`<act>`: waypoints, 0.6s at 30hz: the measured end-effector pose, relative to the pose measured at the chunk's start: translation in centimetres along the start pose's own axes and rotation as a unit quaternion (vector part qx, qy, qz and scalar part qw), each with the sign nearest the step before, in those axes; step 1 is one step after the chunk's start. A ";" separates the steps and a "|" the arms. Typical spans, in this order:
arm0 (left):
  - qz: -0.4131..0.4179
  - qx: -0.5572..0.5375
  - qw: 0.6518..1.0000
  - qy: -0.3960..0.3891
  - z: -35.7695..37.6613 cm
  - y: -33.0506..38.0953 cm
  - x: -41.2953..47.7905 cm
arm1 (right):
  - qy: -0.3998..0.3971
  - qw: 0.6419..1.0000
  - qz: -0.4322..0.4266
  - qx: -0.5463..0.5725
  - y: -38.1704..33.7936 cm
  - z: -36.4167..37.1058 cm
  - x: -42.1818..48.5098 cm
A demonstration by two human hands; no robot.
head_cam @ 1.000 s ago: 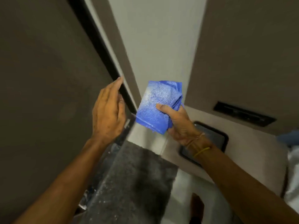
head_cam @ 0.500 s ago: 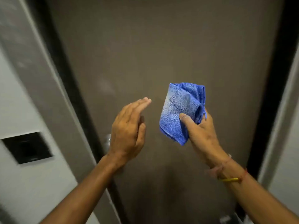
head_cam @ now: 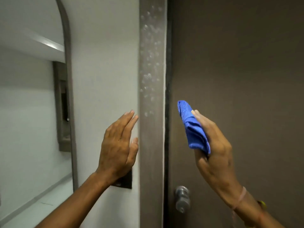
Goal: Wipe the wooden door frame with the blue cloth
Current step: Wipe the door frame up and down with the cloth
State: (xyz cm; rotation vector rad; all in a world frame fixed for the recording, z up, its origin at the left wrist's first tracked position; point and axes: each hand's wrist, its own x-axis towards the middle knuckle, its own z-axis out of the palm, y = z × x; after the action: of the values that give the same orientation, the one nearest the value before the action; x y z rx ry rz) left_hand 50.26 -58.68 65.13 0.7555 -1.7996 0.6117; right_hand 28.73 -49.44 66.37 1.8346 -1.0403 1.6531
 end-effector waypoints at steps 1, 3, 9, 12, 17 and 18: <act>-0.004 0.019 1.000 -0.006 -0.3 -0.9 0.4 | -0.006 1.000 -0.014 -0.009 -0.2 0.7 0.5; -0.006 0.049 0.998 -0.024 -0.5 -2.3 1.1 | -0.026 0.998 -0.040 -0.039 -0.7 1.9 0.8; -0.020 0.089 0.995 -0.046 1.1 -5.6 3.6 | -0.040 0.985 -0.085 -0.146 -1.2 5.5 0.8; -0.003 0.104 0.993 -0.051 2.1 -7.1 4.6 | -0.042 0.983 -0.081 -0.160 -1.5 6.9 1.3; 0.006 0.115 0.992 -0.043 3.5 -9.8 6.2 | -0.054 0.953 -0.108 -0.279 -1.8 9.5 2.0; 0.003 0.113 0.993 -0.037 4.0 -10.1 6.5 | -0.071 0.942 -0.108 -0.310 -1.6 10.0 2.0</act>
State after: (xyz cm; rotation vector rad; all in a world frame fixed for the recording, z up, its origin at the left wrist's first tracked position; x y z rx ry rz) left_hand 53.53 -69.65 70.46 0.9347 -1.8192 0.8106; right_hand 36.25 -56.55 66.85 1.5757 -1.1969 0.9271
